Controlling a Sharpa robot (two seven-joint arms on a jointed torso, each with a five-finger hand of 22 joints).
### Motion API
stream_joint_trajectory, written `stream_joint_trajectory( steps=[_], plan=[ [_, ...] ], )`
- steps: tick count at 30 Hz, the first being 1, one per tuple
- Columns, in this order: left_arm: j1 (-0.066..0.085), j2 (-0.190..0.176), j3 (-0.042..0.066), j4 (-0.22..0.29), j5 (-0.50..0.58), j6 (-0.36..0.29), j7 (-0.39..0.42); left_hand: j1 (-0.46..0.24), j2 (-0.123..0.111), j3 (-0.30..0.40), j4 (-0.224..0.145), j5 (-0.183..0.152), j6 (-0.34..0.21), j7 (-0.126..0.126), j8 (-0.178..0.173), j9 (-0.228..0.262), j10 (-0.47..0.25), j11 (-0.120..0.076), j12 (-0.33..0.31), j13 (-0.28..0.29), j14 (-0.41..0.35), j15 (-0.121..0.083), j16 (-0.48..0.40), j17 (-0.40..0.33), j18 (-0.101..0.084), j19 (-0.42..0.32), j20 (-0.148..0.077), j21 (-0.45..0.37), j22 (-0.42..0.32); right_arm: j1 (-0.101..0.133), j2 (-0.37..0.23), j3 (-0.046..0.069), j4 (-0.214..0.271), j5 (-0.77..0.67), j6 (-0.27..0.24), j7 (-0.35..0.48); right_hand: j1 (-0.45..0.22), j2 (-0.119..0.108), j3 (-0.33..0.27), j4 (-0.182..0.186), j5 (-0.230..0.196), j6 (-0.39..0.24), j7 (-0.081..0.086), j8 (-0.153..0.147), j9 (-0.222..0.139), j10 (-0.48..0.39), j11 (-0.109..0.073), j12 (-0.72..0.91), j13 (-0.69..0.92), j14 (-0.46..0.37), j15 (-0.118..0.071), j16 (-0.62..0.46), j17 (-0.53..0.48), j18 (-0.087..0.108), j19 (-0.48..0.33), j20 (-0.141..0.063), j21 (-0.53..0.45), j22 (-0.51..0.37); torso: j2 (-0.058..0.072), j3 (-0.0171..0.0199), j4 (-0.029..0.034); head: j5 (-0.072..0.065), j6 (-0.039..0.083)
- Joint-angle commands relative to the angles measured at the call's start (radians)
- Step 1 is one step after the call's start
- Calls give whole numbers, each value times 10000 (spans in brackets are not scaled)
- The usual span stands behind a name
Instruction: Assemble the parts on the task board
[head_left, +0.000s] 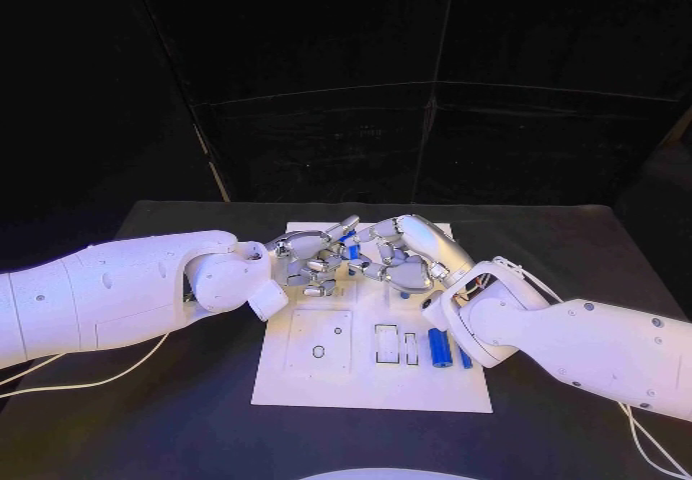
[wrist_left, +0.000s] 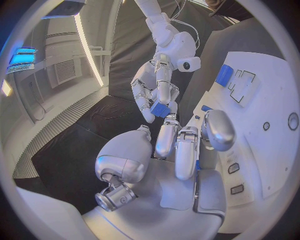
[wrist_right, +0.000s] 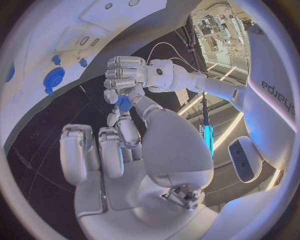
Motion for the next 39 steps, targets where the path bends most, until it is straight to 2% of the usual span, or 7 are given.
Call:
stream_joint_trajectory(
  steps=[1, 27, 39],
  plan=[
    [15, -17, 8, 27, 52, 169, 195, -23, -2, 70, -1, 47, 84, -5, 72, 26, 71, -4, 60, 12, 1039, -66, 31, 2633, -81, -30, -41, 48, 25, 13, -45, 3, -36, -51, 160, -138, 7, -74, 53, 11, 56, 62, -11, 31, 15, 53, -12, 30, 9, 1041, -94, 25, 2634, -109, 592, -74, 50, 1728, -3, 2, -3, 13, -4],
    [16, -70, 9, -60, 51, 129, 252, 104, -13, 274, -17, 48, 97, -18, 84, 91, 97, -16, 76, 46, 1039, -76, 31, 2633, -86, -40, -47, 102, 88, 14, -210, 1, -73, -220, 273, -412, 4, -81, 56, 8, 51, 70, -11, 30, 16, 54, -12, 31, 11, 1041, -94, 25, 2634, -108, 591, -74, 48, 1725, 2, 10, 2, 19, -37],
    [17, -76, 9, -116, 1, 35, 224, 183, -22, 356, -29, 48, 89, -18, 81, 117, 92, -17, 65, 35, 1039, -78, 31, 2633, -80, -63, -49, 101, 77, 14, -250, 0, -28, -489, -137, -670, 26, -68, 94, -12, 37, 86, -16, 23, 16, 37, -17, 6, -11, 1041, -96, 25, 2634, -106, 587, -76, 45, 1718, 7, 11, 9, 30, -53]
  ],
)
